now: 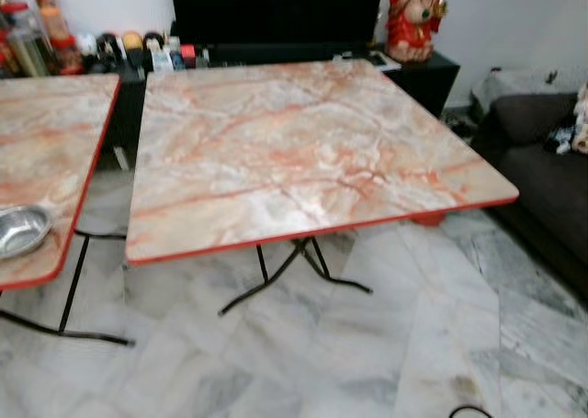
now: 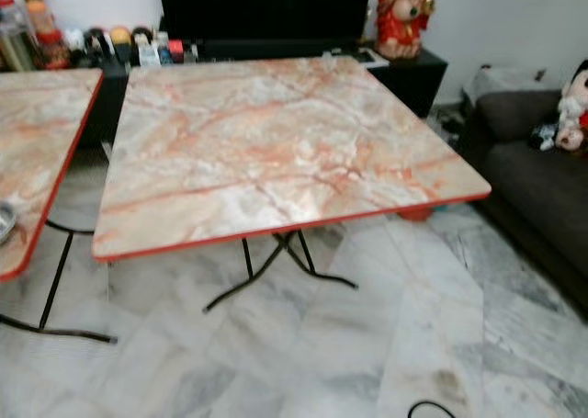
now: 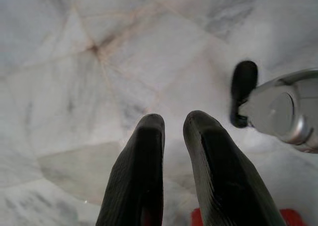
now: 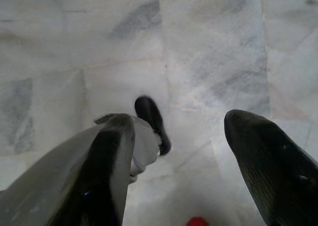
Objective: Setting the table
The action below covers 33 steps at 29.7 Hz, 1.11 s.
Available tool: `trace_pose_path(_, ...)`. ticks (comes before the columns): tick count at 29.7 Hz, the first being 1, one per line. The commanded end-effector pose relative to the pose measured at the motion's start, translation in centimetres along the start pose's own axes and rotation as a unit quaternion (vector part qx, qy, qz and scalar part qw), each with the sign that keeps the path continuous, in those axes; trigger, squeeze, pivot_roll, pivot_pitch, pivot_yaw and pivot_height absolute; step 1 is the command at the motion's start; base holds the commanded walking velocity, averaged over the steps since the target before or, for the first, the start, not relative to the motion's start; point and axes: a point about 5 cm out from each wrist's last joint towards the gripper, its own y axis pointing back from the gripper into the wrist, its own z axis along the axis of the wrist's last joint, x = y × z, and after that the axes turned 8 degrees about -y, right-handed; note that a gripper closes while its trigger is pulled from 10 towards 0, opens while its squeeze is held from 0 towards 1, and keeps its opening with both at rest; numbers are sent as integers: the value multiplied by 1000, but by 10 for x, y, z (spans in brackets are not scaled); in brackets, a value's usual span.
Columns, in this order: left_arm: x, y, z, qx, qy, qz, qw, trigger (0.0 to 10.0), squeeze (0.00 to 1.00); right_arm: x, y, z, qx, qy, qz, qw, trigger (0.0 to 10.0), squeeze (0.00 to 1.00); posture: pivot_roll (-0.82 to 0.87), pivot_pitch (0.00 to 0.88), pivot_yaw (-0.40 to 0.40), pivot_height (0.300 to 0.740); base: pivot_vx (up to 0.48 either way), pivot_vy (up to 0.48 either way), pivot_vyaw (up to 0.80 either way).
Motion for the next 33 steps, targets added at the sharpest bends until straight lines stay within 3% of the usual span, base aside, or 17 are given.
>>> trace_pose_path(1, -7, -1, 4, -5, -3, -8, 1000, 10000, 0, -9, 2, 1, -3, -4, -13, 1000, 10000, 0, -31, 85, -34, 740, 0, 390, 0)
trace_pose_path(17, -5, -1, 4, -5, -5, -6, 1000, 10000, 0, -8, 2, 0, -5, -7, -10, 1000, 10000, 0, -25, 86, -26, 740, 0, 389, 0)
trace_pose_path(26, -4, -1, 4, -5, -5, -5, 1000, 10000, 0, -8, 2, 2, -2, 27, -11, 1000, 10000, 0, -20, 85, -25, 740, 0, 389, 263)
trace_pose_path(32, -4, -1, 5, -5, -5, -5, 1000, 10000, 0, -7, 2, -1, -4, -11, -13, 1000, 10000, 0, -20, 84, -22, 740, 0, 389, 400)
trace_pose_path(33, -4, -1, 4, -5, -5, -5, 1000, 10000, 0, -7, 2, 0, -5, -1, -13, 1000, 10000, 0, -20, 84, -22, 740, 0, 390, 0)
